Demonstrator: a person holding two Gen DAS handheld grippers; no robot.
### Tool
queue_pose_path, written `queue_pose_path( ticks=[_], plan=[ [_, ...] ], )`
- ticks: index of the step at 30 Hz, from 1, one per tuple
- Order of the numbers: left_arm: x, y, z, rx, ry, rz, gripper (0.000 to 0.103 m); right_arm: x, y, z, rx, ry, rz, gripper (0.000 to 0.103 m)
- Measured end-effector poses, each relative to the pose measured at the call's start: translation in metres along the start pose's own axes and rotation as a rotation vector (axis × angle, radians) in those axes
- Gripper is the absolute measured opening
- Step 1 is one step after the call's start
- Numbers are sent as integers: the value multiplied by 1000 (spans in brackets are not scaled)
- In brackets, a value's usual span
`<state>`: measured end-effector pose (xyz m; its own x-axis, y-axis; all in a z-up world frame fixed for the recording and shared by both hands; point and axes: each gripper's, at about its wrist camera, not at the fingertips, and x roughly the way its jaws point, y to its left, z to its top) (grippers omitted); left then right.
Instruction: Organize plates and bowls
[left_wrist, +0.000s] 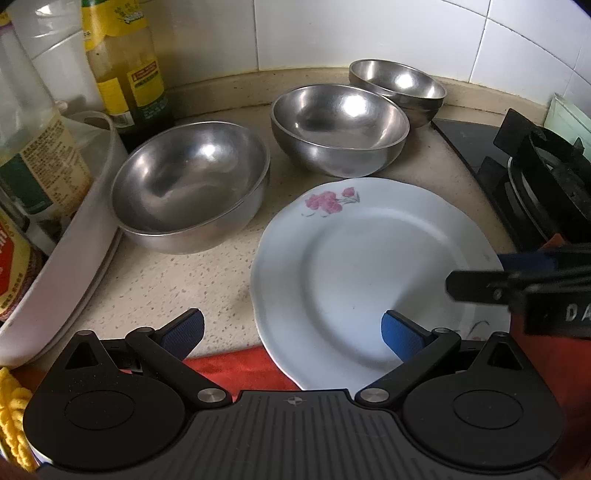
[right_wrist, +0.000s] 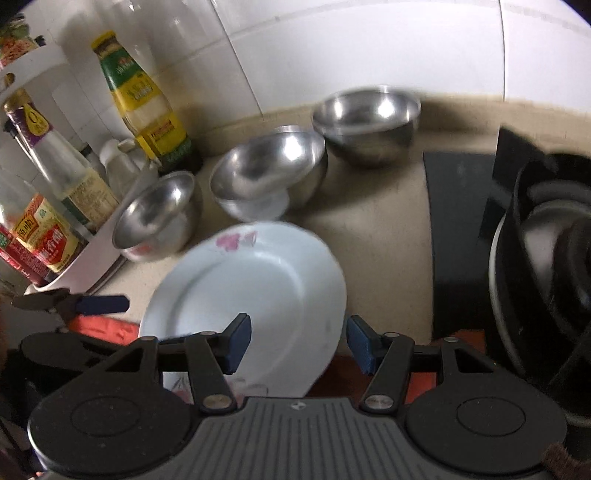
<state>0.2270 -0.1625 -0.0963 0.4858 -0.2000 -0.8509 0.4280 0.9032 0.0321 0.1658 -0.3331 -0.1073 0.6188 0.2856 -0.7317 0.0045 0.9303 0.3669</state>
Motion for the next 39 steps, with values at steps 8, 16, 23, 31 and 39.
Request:
queue_pose_path(
  ticks=[8, 16, 23, 31, 39],
  plan=[
    [5, 8, 1, -27, -3, -39, 103, 6, 3, 0, -6, 3, 0, 56],
    [9, 11, 1, -55, -15, -99, 103, 6, 4, -1, -29, -8, 6, 58],
    [4, -4, 4, -33, -10, -118, 95, 0, -2, -1, 15, -9, 37, 51],
    [7, 2, -2, -12, -27, -140, 103, 0, -4, -4, 14, -2, 37, 46],
    [9, -4, 0, 16, -45, -174, 103, 0, -6, -6, 21, -18, 46, 46]
  ],
)
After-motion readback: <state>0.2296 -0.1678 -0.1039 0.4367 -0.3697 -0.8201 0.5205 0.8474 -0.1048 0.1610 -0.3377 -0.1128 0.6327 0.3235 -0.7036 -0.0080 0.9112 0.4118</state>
